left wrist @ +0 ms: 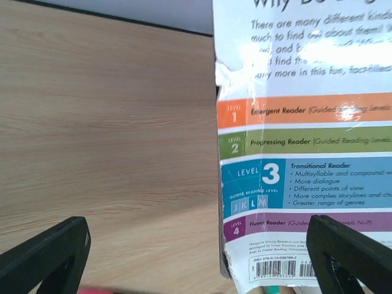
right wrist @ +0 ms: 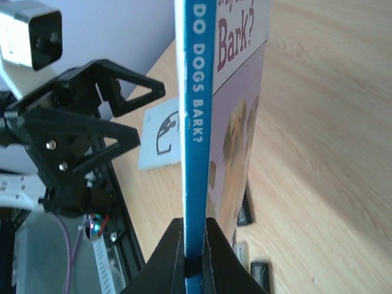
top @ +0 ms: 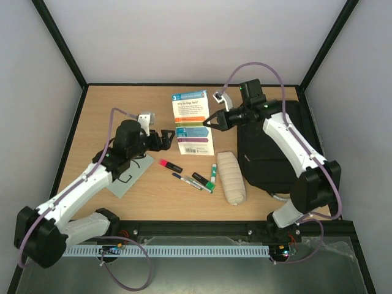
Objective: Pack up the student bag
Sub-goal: Pick up the book from the center of the board.
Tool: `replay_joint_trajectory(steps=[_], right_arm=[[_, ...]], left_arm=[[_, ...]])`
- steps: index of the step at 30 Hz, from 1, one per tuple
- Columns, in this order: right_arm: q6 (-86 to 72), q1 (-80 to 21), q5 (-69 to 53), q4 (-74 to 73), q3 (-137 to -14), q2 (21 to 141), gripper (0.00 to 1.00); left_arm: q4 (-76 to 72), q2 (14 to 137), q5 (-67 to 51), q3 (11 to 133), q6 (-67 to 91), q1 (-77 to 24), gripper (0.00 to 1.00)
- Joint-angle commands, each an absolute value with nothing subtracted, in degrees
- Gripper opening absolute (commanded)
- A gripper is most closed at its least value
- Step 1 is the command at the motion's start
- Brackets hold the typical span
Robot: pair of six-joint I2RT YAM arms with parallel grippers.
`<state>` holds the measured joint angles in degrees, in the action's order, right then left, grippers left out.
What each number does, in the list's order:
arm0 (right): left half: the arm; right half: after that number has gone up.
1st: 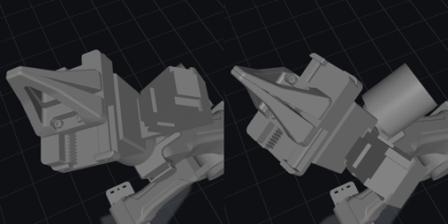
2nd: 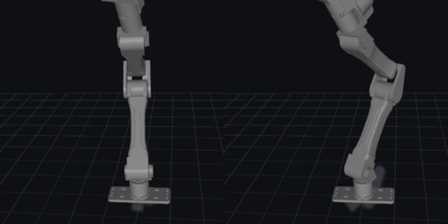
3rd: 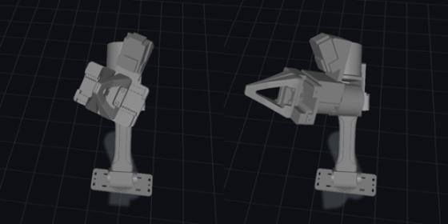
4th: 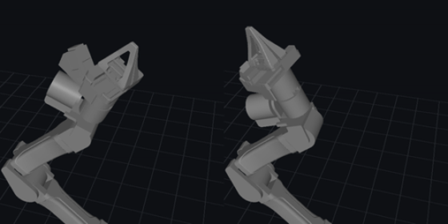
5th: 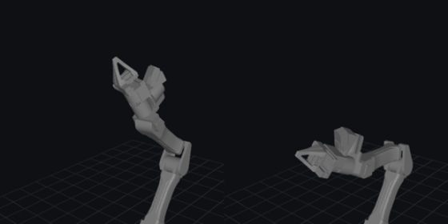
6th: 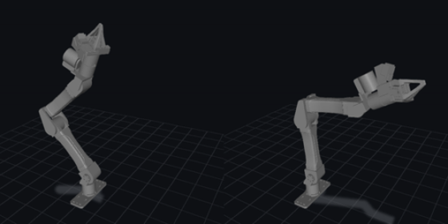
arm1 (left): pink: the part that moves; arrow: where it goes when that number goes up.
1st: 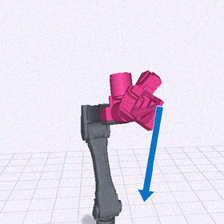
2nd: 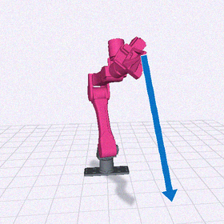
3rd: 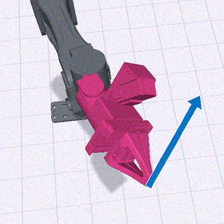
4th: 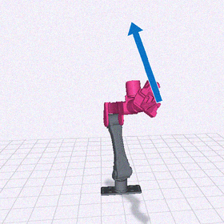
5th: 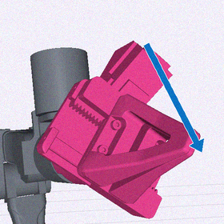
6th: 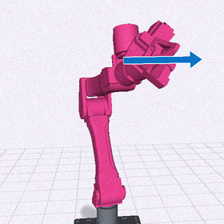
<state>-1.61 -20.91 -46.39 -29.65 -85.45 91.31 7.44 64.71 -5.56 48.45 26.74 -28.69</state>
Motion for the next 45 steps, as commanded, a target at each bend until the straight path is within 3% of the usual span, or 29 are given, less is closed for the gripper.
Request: replay_joint_trajectory(steps=[1, 18, 25, 27, 35, 37, 45], right_arm=[[9.2, -19.3, -52.9, -36.1, -81.4, 85.0, 0.01], [22.2, -17.0, -69.3, -46.7, -79.3, 75.9, 0.01], [22.4, -16.9, -70.4, -47.3, -79.7, 75.4, 0.01], [21.8, -16.9, -69.9, -46.8, -79.9, 75.7, 0.01], [18.1, -16.2, -66.7, -43.6, -79.0, 76.8, 0.01], [17.4, -16.0, -66.2, -42.6, -78.2, 76.7, 0.01], [16.3, -16.0, -66.0, -41.0, -76.8, 76.6, 0.01]], left_arm=[[-6.8, 57.4, -16.3, 40.8, 25.9, -28.8, 1.0], [-25.5, 59.5, -32.9, 35.6, 30.6, -33.8, 1.0], [-28.9, 60.6, -39.8, 36.2, 30.3, -34.8, 0.89], [-29.2, 59.8, -41.3, 35.7, 30.4, -34.9, 0.83], [-26.5, 56.2, -39.4, 34.9, 32.0, -35.0, 0.42], [-26.6, 55.9, -38.7, 34.7, 33.0, -35.0, 0.38], [-28.8, 57.3, -40.1, 34.6, 34.8, -35.0, 0.03]])
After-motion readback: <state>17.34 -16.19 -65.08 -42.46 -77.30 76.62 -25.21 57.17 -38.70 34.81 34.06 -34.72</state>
